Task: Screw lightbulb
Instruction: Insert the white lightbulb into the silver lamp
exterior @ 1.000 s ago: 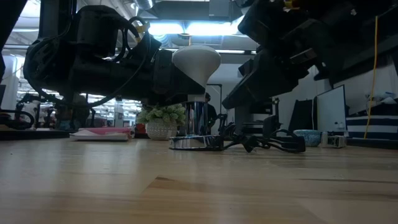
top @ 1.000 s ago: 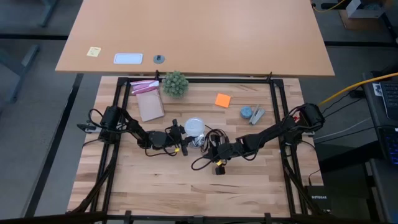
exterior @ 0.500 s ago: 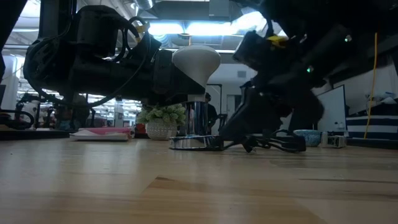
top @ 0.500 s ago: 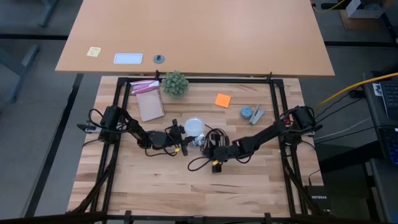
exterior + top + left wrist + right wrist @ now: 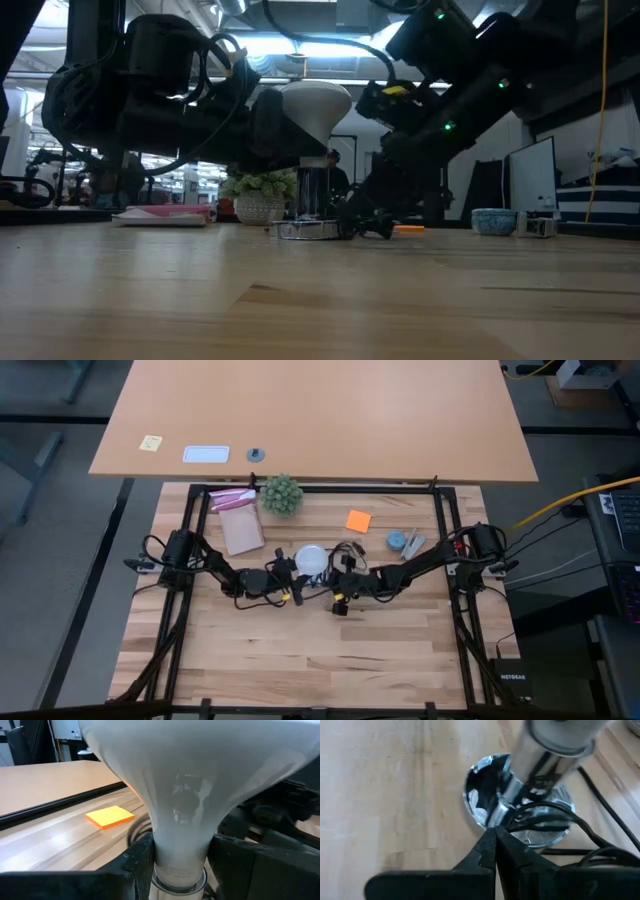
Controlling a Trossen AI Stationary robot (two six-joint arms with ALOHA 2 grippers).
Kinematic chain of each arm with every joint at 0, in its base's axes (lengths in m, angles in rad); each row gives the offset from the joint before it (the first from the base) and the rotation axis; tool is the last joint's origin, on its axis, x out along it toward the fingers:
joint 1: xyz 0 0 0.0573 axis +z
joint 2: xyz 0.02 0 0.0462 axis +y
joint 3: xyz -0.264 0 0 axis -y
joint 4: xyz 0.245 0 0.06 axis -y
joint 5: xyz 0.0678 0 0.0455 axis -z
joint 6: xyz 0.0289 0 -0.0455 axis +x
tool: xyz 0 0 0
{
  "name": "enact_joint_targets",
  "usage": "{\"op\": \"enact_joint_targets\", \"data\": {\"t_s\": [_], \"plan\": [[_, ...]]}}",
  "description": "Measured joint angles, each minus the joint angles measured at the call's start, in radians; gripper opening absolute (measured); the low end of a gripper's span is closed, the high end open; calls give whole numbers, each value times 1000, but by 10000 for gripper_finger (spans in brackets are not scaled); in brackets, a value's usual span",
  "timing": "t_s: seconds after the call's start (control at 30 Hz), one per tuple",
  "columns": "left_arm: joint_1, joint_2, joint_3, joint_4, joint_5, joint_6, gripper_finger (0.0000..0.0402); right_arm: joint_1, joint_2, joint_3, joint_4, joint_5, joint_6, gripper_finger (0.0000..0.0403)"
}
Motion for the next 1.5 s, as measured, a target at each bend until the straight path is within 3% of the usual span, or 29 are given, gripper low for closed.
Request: {"op": "enact_joint_targets", "data": {"t_s": [0.23,0.47,0.57,1.17,1.37,1.5], "plan": [[0,0,-1,2,-1,-1,153,-17,0,-1,-3,43,-3,7],[-4,0,2,-10,26,-11,153,-24,4,-4,-31,226,-5,7],[-4,0,2,-10,22,-10,153,-24,4,-4,-40,259,-6,7],[-4,0,1,-13,6,-5,153,103,-54,-3,-53,202,-6,7],[-4,0,1,-13,4,-5,153,147,-36,-2,-2,-29,17,7],[-3,0,1,-12,3,-5,153,144,14,-2,84,-44,19,7]]}}
